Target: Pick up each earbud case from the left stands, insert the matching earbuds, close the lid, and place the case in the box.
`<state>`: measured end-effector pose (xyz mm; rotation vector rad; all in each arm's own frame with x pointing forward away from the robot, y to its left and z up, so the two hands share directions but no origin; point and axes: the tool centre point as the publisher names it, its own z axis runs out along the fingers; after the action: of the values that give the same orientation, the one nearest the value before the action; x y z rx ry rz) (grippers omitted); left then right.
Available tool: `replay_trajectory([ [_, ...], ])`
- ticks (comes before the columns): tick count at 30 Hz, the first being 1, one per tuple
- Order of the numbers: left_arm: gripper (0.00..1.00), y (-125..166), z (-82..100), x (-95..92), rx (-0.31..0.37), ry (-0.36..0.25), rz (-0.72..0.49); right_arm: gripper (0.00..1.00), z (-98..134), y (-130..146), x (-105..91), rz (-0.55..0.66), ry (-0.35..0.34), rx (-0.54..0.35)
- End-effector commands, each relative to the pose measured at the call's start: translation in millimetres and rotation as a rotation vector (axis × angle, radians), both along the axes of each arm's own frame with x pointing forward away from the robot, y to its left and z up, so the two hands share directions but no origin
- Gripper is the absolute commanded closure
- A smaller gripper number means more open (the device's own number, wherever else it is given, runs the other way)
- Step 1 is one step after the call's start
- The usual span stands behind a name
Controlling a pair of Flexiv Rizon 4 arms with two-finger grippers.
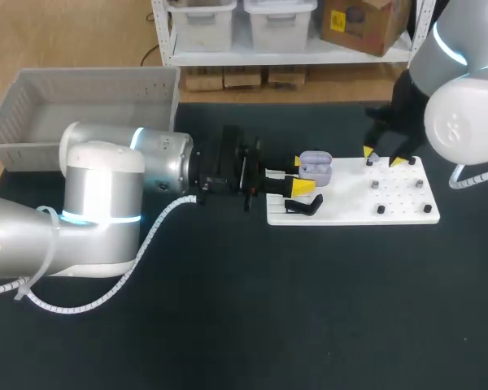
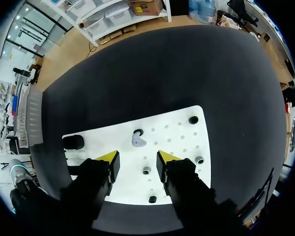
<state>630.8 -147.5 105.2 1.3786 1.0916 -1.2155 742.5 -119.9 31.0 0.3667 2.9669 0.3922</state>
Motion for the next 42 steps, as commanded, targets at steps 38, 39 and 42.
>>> replay_trajectory([
  [38, 1.00, 0, -0.7, -0.5, -0.002, -0.002, 0.003, 0.67, -19, 2, 18.7, 0.023, 0.019, 0.021],
  [39, 1.00, 0, -0.7, -0.5, -0.002, -0.002, 0.003, 0.67, -20, 2, 18.9, 0.024, 0.019, 0.019],
  [42, 1.00, 0, -0.7, -0.5, -0.002, -0.002, 0.003, 0.70, -20, 2, 19.0, 0.025, 0.020, 0.021],
])
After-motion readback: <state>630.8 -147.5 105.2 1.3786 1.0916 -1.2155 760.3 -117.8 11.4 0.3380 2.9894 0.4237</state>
